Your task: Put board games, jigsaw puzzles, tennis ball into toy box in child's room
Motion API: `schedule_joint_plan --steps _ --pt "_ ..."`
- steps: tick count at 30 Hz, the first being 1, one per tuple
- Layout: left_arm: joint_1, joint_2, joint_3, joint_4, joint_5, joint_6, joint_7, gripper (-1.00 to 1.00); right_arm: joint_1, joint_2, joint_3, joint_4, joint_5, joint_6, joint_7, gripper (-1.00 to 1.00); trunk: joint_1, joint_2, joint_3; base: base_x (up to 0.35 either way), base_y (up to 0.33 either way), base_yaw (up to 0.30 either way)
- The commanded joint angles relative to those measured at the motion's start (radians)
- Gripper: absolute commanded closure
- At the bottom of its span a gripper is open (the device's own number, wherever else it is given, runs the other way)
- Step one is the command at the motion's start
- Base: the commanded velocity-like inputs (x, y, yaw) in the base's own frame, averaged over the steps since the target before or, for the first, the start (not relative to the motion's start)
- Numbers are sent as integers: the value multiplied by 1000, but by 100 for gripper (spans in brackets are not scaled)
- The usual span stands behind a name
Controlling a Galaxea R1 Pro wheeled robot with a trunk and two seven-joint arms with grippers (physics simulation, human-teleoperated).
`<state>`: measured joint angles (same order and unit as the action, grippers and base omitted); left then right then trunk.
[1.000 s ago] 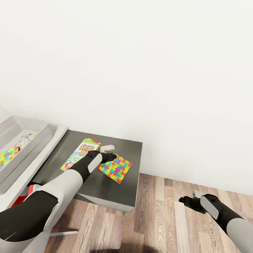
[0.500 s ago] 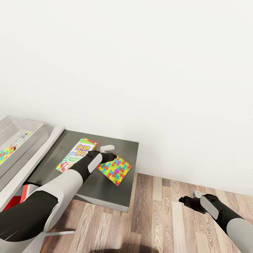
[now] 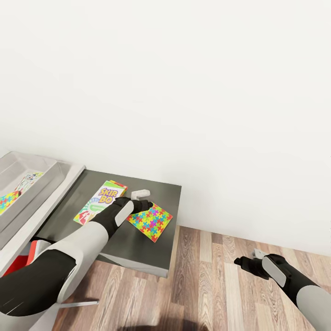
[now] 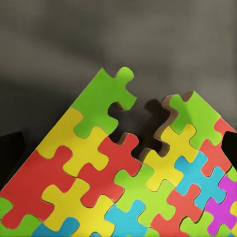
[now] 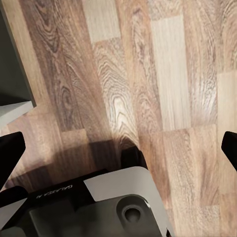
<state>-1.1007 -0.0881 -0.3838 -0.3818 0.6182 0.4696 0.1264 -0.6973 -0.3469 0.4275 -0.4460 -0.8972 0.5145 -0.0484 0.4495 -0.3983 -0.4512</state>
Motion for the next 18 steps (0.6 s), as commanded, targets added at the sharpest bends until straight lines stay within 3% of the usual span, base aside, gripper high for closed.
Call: schedule_joint_plan --steps 1,8,18 --pt "-1 1 -7 -2 10 3 9 -100 -1 -1 7 -2 -8 2 -5 -100 1 -2 -2 -19 -64 0" --pt "-1 1 -7 -2 11 4 8 -100 -1 -1 7 -2 -8 2 -5 -100 1 -2 -2 -45 -138 0" --pt "-1 1 -7 -2 11 3 7 -100 -1 -1 7 -2 -8 2 -5 -100 1 -2 -2 -4 -16 0"
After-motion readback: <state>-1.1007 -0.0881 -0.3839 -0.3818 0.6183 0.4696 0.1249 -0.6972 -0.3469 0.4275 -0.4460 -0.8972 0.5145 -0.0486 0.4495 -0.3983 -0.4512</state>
